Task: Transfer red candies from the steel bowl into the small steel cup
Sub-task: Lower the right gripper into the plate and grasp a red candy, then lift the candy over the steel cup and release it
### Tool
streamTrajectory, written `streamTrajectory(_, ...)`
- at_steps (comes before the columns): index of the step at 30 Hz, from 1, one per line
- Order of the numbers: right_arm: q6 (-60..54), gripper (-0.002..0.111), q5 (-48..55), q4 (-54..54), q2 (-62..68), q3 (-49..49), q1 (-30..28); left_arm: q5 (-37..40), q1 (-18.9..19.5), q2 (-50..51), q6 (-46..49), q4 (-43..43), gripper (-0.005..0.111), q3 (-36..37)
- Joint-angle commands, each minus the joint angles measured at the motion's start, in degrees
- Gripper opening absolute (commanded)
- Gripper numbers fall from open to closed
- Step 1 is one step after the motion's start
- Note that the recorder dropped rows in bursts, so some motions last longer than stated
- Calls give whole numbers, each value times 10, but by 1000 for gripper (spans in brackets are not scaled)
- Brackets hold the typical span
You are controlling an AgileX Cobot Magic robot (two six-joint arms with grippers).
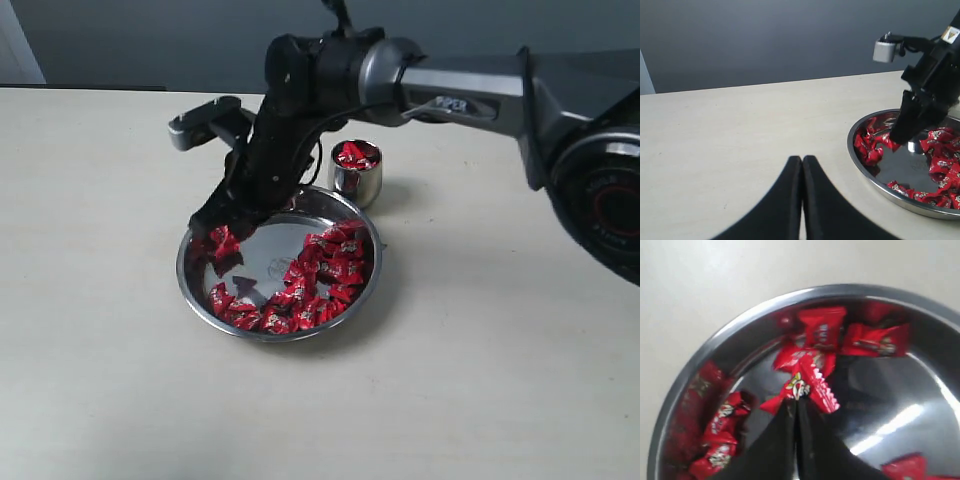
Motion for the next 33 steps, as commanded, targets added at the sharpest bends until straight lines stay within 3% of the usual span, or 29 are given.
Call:
streamTrajectory(1, 44, -1, -4, -82, -39, -1, -35, -3, -4, -3, -1, 1, 0, 0)
streamTrajectory(12, 92, -1, -29, -94, -56, -1, -147, -3, -4, -3, -1, 1, 0, 0)
streamTrajectory(22, 94, -1, -25, -105, -53, -1, -176, -3, -4, -3, -1, 1, 0, 0)
streamTrajectory(24, 90, 5, -15, -105, -53, -1, -176, -3, -4, -3, -1, 1, 0, 0)
streamTrajectory(29, 90, 30, -8, -111, -53, -1, -176, -3, -4, -3, -1, 1, 0, 0)
streamTrajectory(33, 90, 36, -9, -110, -53, -1, -176, -3, -4, -3, -1, 1, 0, 0)
